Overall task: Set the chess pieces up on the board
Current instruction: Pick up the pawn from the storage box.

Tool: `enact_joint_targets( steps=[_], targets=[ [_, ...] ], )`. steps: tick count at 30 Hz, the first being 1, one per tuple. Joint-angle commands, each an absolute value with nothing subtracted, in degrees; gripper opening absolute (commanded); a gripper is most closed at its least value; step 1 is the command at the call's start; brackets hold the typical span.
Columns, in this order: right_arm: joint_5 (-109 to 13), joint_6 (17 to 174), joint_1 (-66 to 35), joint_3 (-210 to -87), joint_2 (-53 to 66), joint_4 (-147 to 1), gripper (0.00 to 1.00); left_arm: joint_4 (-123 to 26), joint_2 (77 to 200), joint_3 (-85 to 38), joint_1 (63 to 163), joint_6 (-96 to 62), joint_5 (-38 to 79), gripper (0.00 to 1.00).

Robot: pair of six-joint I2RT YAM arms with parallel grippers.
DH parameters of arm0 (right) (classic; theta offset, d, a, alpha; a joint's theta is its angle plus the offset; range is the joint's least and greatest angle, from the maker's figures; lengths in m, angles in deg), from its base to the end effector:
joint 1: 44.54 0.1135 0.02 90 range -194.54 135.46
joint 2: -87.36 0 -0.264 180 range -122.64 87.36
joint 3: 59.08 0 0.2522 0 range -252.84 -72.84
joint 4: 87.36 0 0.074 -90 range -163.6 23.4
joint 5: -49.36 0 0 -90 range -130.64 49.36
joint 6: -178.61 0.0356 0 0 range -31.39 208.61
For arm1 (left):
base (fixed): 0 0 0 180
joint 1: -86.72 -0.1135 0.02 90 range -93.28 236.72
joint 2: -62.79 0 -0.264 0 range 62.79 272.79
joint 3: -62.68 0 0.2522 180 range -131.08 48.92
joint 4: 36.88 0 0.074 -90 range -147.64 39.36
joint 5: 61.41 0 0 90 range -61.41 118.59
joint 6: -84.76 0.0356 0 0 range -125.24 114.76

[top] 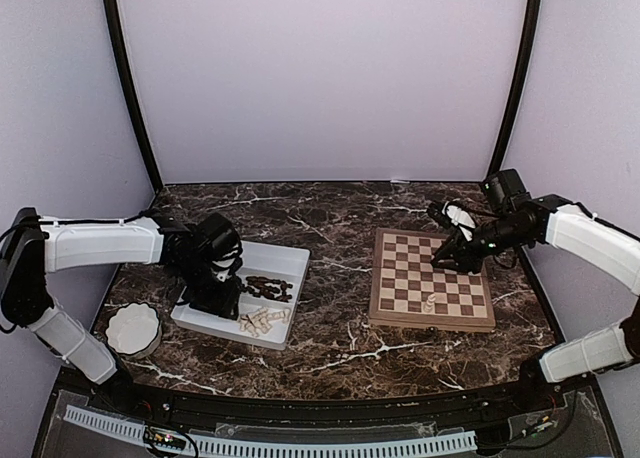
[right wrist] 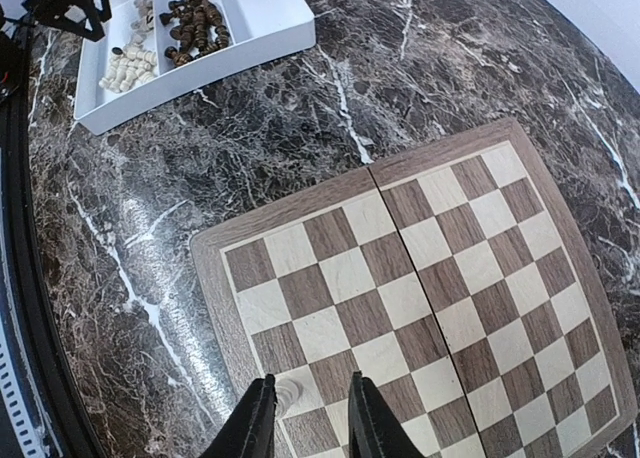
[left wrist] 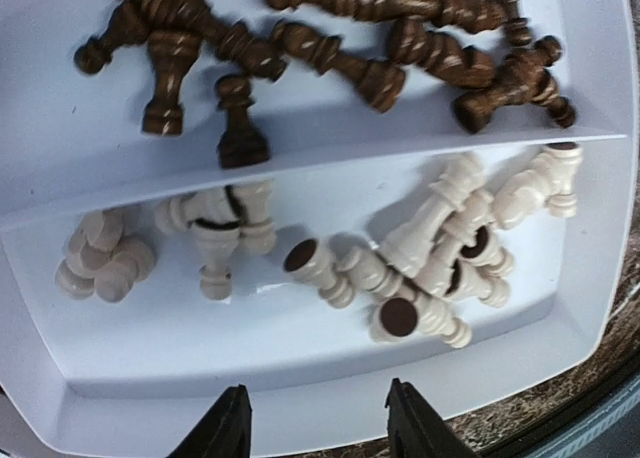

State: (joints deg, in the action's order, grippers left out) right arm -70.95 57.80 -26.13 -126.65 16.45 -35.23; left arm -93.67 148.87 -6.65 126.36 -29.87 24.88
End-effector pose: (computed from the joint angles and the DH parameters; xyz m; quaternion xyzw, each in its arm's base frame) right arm 0.2266 0.0944 0.2620 -0.4544 0.8057 0.2173 0.3118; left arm 0.2099 -0.1769 0.1992 0.1338 0.9801 -0.1032 0.1041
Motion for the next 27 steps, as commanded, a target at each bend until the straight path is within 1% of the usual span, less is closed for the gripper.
enact_joint_targets(
  steps=[1,3,8,9,11,18,23,27],
  targets=[
    [-71.99,59.91,-27.21,-124.29,18.39,-37.87,0.26,-95.59,148.27,-4.58,126.28,-35.2,29.97,0.49],
    [-72.02,59.71,-27.26,-123.65,18.54,-37.99,0.25,-94.55,149.01,-4.83,126.23,-35.06,29.77,0.49],
    [-71.72,59.69,-27.31,-122.61,18.5,-38.37,0.25,-89.79,151.74,-6.31,126.34,-30.65,21.97,0.39],
    [-71.61,59.69,-27.39,-122.53,18.46,-38.43,0.25,-89.03,151.84,-6.3,126.31,-29.66,19.04,0.39],
    [-71.5,59.65,-27.4,-122.34,18.38,-38.74,0.25,-87.06,152.04,-6.48,126.36,-29.29,16.87,0.39],
    [-71.58,59.53,-27.47,-122.33,18.14,-38.68,0.25,-89.61,157.03,-10.53,126.36,-29.64,20.71,0.39],
    [-71.58,59.43,-27.49,-121.68,18.84,-38.79,0.25,-90.04,159.31,-11.38,126.36,-29.98,20.26,0.35],
    [-71.71,59.43,-27.49,-120.96,19.18,-39.21,0.25,-90.05,159.82,-11.2,126.36,-30.06,18.85,0.34]
  ],
)
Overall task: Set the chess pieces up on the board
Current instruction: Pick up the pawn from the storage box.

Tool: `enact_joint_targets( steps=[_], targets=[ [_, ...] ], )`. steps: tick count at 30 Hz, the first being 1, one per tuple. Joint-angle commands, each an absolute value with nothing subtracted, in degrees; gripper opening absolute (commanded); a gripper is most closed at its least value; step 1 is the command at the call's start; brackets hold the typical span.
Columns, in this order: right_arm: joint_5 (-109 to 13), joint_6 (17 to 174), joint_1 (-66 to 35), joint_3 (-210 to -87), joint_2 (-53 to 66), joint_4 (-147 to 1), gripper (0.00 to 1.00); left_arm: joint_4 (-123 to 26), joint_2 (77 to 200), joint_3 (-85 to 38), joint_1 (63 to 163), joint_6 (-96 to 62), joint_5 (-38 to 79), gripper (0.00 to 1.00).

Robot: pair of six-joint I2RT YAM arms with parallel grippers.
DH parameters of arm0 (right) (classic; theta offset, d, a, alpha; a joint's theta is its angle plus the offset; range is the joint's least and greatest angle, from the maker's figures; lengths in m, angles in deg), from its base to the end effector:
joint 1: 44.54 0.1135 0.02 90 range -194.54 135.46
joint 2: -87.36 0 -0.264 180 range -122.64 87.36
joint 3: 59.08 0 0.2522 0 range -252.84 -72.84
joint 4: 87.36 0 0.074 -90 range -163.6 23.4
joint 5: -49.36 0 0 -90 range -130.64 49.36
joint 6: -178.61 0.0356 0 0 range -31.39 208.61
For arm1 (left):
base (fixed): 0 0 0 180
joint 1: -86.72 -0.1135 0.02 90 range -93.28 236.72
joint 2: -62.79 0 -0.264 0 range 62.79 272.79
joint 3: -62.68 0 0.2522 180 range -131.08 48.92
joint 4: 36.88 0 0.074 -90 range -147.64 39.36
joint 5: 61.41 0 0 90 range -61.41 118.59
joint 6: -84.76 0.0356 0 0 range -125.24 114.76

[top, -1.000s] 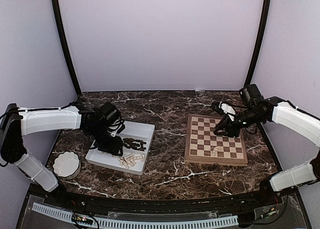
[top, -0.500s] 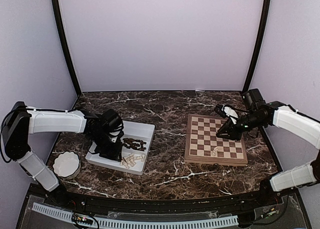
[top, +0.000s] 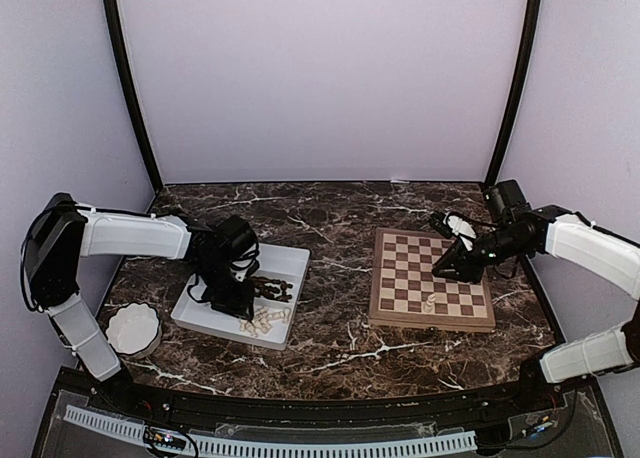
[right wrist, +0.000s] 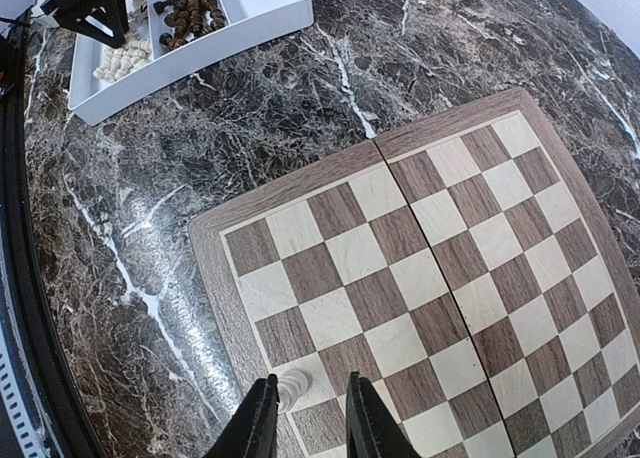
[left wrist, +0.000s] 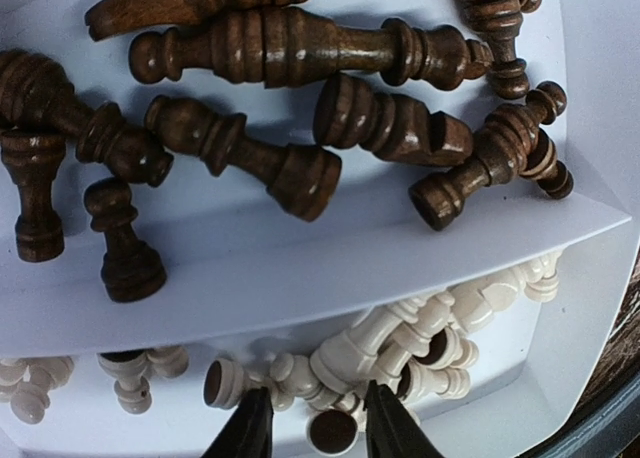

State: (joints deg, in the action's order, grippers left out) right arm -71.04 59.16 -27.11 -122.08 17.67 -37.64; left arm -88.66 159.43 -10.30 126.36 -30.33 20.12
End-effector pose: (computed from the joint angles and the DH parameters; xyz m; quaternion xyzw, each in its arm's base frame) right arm 0.2205 0.0881 0.2445 -0.4370 0.8175 0.2204 0.3036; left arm 0.2346 -0.2012 0.1688 0.1346 0.9801 -0.1295 0.0675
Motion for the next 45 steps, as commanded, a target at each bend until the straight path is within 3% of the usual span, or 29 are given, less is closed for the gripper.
enact_joint_targets(
  steps=[1,12,26,34,39,45],
  targets=[
    [-71.77,59.51,-27.49,-120.88,19.16,-39.26,0.25,-90.12,159.77,-11.11,126.36,-30.08,18.55,0.35],
    [-72.11,59.52,-27.49,-120.74,18.7,-39.74,0.25,-92.01,156.86,-9.95,126.36,-30.35,17.45,0.34],
    [-72.19,59.43,-27.49,-121.93,17.75,-38.88,0.25,-93.22,156.64,-10.37,126.36,-28.97,16.6,0.16],
    [-75.83,60.02,-26.64,-130.35,14.68,-36.99,0.24,-97.78,150.64,-20.38,126.12,-31.02,20.5,0.13],
    [-78.1,65.06,-24.89,-137.34,11.88,-38.54,0.25,-84.19,149.15,-23.13,126.1,-36.06,12.96,0.13],
    [-86.61,79.86,-23.93,-145.1,3.94,-47.61,0.3,-56.64,147.77,-19.54,126.1,-48.4,8.27,0.13]
  ],
)
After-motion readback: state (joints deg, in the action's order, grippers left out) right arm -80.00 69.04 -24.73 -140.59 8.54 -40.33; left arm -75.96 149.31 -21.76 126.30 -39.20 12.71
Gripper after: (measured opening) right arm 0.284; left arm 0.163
